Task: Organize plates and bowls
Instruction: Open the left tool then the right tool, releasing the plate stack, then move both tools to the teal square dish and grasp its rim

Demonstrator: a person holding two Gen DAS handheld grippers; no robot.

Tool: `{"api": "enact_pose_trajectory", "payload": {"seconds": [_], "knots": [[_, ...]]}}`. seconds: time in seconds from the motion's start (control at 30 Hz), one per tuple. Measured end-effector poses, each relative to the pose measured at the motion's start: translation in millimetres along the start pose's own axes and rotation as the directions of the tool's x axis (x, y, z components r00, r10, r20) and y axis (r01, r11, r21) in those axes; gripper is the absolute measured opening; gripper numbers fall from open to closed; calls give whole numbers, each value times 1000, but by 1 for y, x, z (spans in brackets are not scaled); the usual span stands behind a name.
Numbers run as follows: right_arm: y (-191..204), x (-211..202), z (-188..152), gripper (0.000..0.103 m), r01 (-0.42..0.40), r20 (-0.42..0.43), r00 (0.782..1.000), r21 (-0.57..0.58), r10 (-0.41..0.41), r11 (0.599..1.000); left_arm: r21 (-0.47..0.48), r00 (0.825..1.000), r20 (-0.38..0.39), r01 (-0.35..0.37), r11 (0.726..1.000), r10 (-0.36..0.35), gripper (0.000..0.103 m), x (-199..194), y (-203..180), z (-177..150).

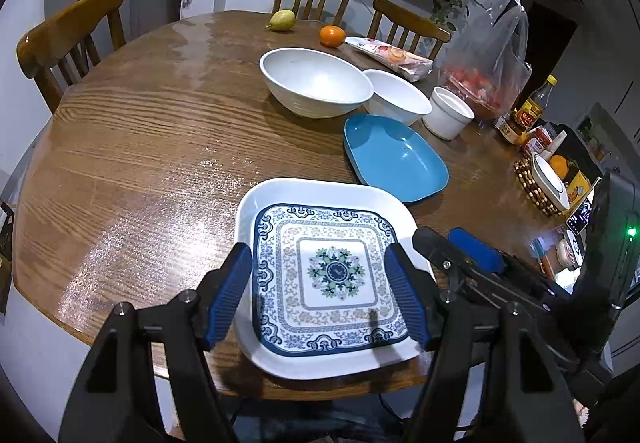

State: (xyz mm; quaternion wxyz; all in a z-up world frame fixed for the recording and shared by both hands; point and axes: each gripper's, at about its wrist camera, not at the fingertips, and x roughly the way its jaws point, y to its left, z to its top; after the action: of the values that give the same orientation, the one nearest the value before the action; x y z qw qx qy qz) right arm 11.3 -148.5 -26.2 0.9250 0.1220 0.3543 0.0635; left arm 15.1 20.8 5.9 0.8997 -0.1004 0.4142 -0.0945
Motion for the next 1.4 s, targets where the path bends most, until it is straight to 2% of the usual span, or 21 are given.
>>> {"api": "enact_pose_trajectory", "payload": {"seconds": [0.1, 0.5, 0.7, 0.77, 0.83, 0.9, 1.07, 1.4], "knots": [[-3, -1, 1, 53, -7, 3, 1000, 5, 7, 1000, 2, 1000, 0, 0, 1000, 0, 69, 2, -2, 1], [-18, -12, 18, 70, -23, 50, 999, 18, 22, 1000, 5, 1000, 11, 14, 1000, -14, 77, 6, -9, 18], [-27, -19, 38, 71, -38, 69, 997, 37, 36, 999, 3, 1000, -6, 30, 1000, -30, 79, 10, -17, 32], [-32, -20, 46, 74, -40, 75, 996, 44, 36, 998, 2, 1000, -10, 29, 1000, -29, 79, 12, -19, 38], [-37, -22, 57, 82, -58, 86, 995, 52, 53, 997, -11, 999, -15, 31, 999, -31, 79, 14, -21, 47], [-40, -22, 65, 82, -73, 91, 994, 60, 67, 996, -27, 999, -24, 37, 999, -38, 79, 18, -22, 55], [-50, -17, 88, 82, -93, 70, 994, 84, 87, 992, -57, 997, -57, 54, 997, -57, 79, 26, -25, 69], [-64, 21, 117, 82, -101, -40, 994, 97, 105, 990, -64, 992, -121, 31, 997, -39, 77, 57, -38, 91]]}}
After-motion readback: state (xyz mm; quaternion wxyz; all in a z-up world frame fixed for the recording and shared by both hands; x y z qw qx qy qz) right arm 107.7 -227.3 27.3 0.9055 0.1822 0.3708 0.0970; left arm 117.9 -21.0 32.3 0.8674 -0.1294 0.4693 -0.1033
